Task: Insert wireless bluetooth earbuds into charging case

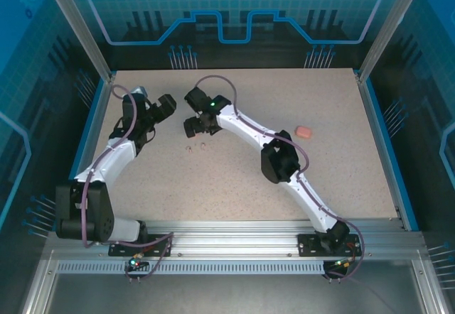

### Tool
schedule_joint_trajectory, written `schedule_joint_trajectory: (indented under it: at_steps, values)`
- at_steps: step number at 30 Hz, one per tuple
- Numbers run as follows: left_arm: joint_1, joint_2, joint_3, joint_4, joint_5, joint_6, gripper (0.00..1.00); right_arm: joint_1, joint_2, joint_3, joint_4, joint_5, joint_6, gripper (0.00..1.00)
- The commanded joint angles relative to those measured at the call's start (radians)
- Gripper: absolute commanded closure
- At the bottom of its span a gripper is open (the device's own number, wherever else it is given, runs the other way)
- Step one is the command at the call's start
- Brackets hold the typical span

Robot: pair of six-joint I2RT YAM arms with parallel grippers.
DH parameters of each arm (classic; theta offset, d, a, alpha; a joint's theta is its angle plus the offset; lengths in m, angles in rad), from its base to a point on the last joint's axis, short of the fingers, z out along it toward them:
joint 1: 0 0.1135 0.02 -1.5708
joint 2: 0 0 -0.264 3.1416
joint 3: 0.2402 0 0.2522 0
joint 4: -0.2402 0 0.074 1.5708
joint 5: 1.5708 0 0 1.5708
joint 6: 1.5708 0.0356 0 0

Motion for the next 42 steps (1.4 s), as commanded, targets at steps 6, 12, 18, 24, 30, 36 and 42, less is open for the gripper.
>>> schedule_joint_trajectory:
  at_steps: [6, 12, 18, 24, 30, 36, 42]
  values:
    - [0.024, -0.058, -0.033, 0.011, 0.006, -0.038, 0.01, 0.038, 0.110, 0.116, 0.062, 0.078, -0.094, 0.11]
    - [0.025, -0.073, -0.049, 0.030, 0.023, -0.065, 0.01, 0.037, 0.165, 0.144, 0.083, 0.111, -0.102, 0.12]
    - [0.024, -0.092, -0.060, 0.040, 0.036, -0.074, 0.01, 0.030, 0.214, 0.187, 0.093, 0.103, -0.091, 0.16]
    - [0.025, -0.107, -0.069, 0.041, 0.041, -0.073, 0.01, 0.020, 0.229, 0.199, 0.116, 0.076, -0.068, 0.35]
    - [0.024, -0.112, -0.077, 0.051, 0.046, -0.073, 0.01, 0.017, 0.224, 0.204, 0.099, 0.062, -0.071, 0.59]
    - [0.024, -0.111, -0.062, 0.047, 0.072, -0.066, 0.01, 0.018, 0.151, 0.183, 0.075, 0.069, -0.070, 0.65]
    - [0.023, -0.105, -0.028, 0.040, 0.119, -0.059, 0.01, 0.013, -0.040, 0.026, 0.112, 0.106, -0.076, 0.66]
